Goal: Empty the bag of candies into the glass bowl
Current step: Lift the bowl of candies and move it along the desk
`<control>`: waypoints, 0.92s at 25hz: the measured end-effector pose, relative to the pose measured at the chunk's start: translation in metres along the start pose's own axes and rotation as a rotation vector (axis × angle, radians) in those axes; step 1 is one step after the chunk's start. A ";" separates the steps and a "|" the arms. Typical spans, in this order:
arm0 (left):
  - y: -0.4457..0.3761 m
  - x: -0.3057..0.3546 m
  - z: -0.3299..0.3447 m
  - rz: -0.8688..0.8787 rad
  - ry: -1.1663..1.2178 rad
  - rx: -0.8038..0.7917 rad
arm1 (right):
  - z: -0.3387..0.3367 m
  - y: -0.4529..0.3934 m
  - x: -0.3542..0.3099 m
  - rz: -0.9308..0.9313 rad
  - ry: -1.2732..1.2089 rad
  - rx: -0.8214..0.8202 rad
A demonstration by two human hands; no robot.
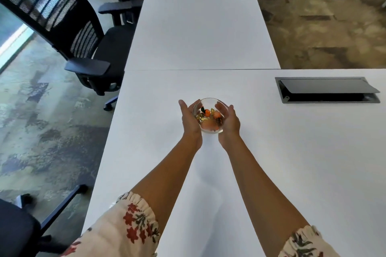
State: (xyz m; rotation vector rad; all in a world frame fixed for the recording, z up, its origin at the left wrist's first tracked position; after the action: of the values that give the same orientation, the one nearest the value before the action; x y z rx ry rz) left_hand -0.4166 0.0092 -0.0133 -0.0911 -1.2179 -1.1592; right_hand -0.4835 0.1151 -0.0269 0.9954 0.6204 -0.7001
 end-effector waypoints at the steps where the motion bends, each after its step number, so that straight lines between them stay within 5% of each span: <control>1: -0.006 -0.003 -0.001 -0.007 0.011 0.005 | -0.001 -0.006 0.002 0.006 0.017 0.006; 23: -0.052 -0.059 -0.002 -0.030 -0.006 0.051 | -0.052 -0.065 0.028 -0.077 0.165 0.038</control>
State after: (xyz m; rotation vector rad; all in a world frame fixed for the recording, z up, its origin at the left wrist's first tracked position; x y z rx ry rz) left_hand -0.4472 0.0213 -0.0849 -0.0383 -1.2566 -1.1541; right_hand -0.5236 0.1312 -0.1032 1.0756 0.7951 -0.7044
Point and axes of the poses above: each hand's wrist, its own y-axis away from the middle knuckle, its own z-axis out of the palm, x = y × z, the point moved 8 cm from there along -y, towards the middle knuckle, and after that the axes turned 9 degrees about -x, right-handed, at the moved point
